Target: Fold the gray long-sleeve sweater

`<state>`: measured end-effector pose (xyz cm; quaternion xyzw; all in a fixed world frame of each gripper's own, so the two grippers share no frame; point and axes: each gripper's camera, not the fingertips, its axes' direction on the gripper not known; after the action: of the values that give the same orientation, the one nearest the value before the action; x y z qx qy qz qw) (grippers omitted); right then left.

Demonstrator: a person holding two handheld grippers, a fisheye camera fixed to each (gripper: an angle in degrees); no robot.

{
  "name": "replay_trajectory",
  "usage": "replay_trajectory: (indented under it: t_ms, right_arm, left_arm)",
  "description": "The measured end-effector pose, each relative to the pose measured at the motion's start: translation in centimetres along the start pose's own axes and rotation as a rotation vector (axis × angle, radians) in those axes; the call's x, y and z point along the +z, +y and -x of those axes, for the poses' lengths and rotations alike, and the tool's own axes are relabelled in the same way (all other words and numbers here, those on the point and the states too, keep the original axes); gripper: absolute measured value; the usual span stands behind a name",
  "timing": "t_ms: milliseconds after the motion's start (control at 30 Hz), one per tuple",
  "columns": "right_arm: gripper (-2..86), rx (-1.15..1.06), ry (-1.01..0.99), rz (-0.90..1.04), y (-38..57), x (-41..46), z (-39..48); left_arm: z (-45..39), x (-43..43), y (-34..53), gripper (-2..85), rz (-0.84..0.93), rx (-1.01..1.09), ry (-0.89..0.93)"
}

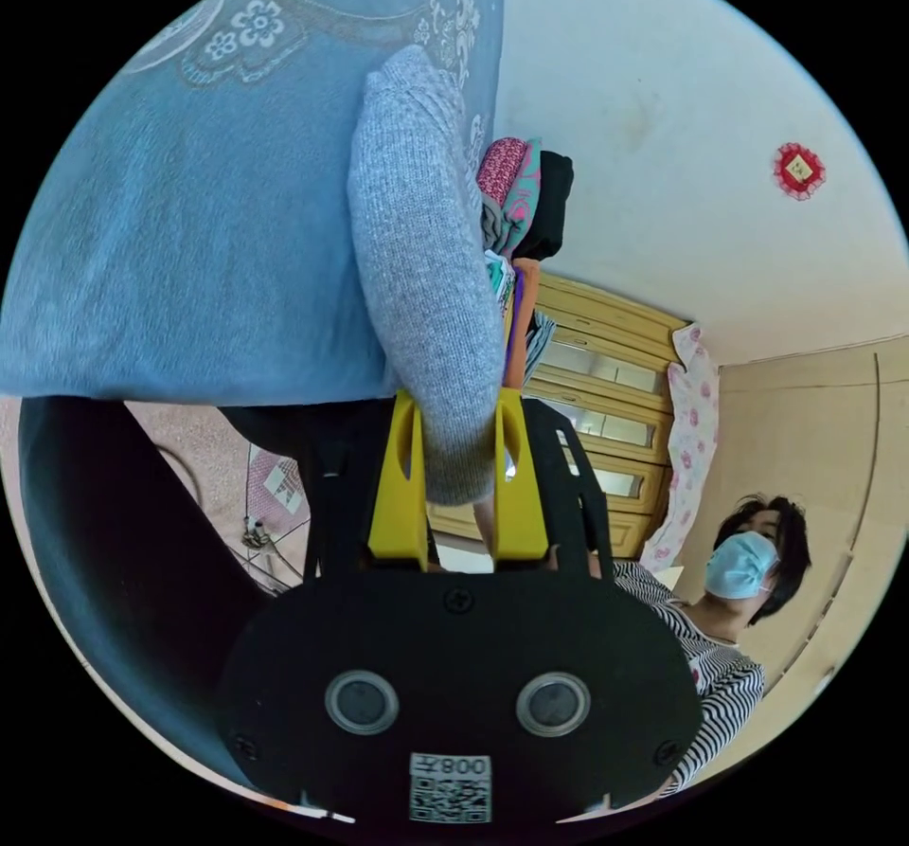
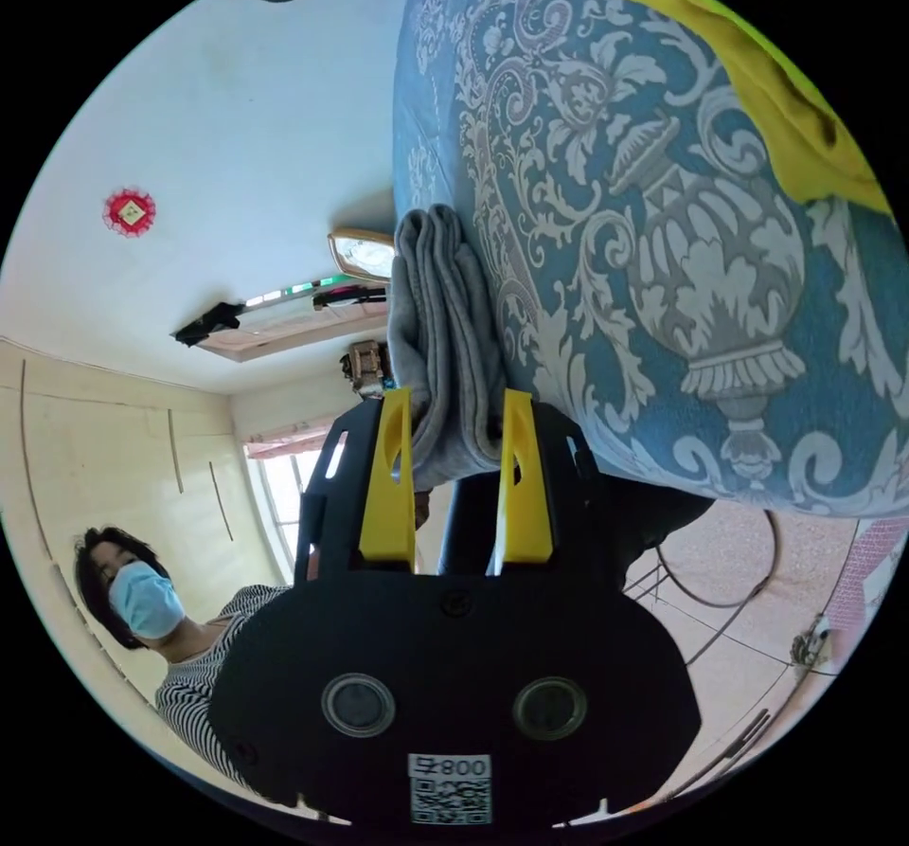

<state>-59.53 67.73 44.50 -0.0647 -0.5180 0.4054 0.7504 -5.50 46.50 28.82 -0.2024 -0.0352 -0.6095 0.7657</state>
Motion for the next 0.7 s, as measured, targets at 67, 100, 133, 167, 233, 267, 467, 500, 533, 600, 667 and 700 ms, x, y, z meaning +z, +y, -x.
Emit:
replay_trajectory:
  t_ms: [67,100,133,167,233,267,467,500,533,600,667,700]
  right_arm:
    - [13.9,0.014,-0.006,0.007,-0.2,0.0,-1.3]
    - [14.0,0.022,-0.010,0.010,-0.3,0.0,-2.1]
    - [14.0,0.030,-0.005,0.017,-0.4,0.0,-2.9]
    - [14.0,0.033,-0.002,0.022,-0.5,0.0,-3.3]
    - [14.3,0.041,-0.019,0.045,-1.0,0.2,-4.9]
    - [14.4,0.043,-0.022,0.048,-1.2,0.2,-5.2]
    - [15.9,0.042,-0.047,0.073,-3.8,-0.1,-8.2]
    - [16.2,0.039,-0.051,0.088,-4.6,-0.1,-8.8]
    - [16.0,0.034,-0.040,0.109,-5.4,0.1,-9.3]
    - [15.1,0.023,-0.018,0.141,-6.6,0.5,-10.0]
    - [14.2,0.015,-0.014,0.163,-7.7,0.6,-10.9]
    - [13.7,0.012,-0.014,0.179,-8.5,0.5,-11.4]
  left_arm:
    - [-0.9,-0.4,1.5,11.8,-0.006,-0.005,0.006]
    - [-1.1,-0.5,1.9,11.8,-0.007,-0.007,0.009]
    - [-1.5,-0.6,2.7,11.8,-0.008,-0.011,0.015]
    - [-2.1,-0.8,3.4,11.8,-0.010,-0.015,0.019]
    - [-3.0,-1.1,4.5,11.8,-0.010,-0.019,0.018]
    - [-3.7,-1.3,5.2,11.8,-0.009,-0.021,0.015]
    - [-7.7,-2.2,8.7,11.9,0.010,-0.022,-0.011]
    - [-8.1,-2.3,9.0,12.0,0.013,-0.023,-0.017]
    - [-9.0,-2.5,9.7,12.1,0.020,-0.027,-0.028]
    - [-10.4,-2.8,10.8,12.1,0.029,-0.031,-0.034]
    - [-12.4,-3.3,12.3,12.2,0.034,-0.038,-0.036]
    - [-12.9,-3.5,12.7,12.2,0.037,-0.040,-0.035]
